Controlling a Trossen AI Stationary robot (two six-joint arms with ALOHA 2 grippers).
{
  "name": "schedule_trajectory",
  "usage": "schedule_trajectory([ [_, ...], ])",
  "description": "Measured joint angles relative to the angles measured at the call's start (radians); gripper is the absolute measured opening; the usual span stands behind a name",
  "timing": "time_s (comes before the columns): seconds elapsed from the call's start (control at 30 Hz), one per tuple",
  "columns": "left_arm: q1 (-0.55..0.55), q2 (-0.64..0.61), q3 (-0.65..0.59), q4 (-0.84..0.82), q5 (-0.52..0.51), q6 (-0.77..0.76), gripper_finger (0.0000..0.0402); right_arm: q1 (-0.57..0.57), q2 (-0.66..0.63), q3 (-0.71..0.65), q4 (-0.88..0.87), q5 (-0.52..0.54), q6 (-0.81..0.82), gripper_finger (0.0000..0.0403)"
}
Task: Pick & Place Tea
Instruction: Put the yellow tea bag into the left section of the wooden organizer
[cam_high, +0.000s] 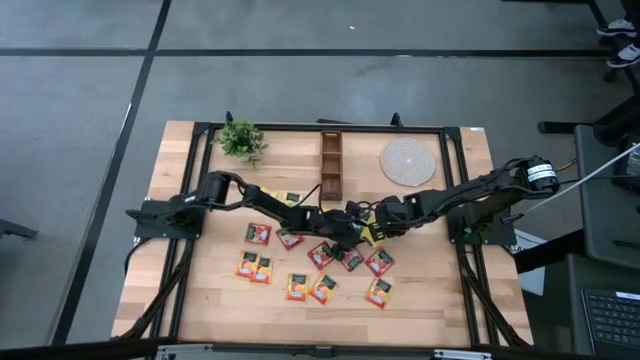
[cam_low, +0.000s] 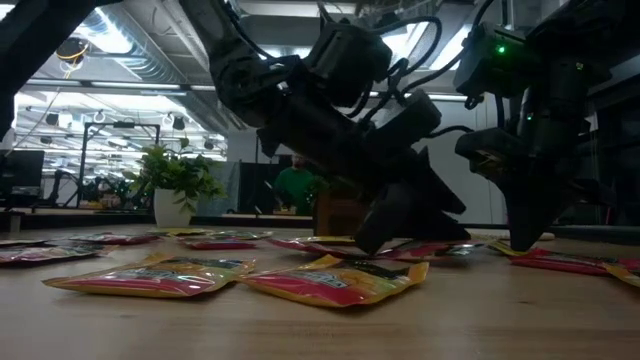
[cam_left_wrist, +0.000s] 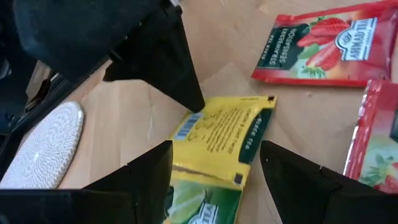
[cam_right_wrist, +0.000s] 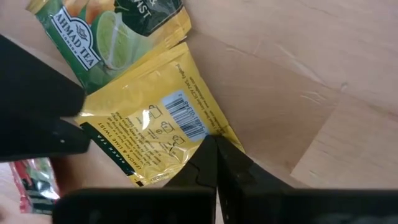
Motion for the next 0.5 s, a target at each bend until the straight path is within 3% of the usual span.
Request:
schedule_trajectory([
  [0.17,0.000,0.009,0.019,-0.033,0.000,0.019,0.0235,0.000,0.000,0.000,0.001,0.000,-0.001,0.0000],
  [0.5,0.000,0.009,0.019,-0.065,-0.026,0.047,0.0179,0.000,0.000,0.000,0.005,0.000,-0.004,0.0000],
])
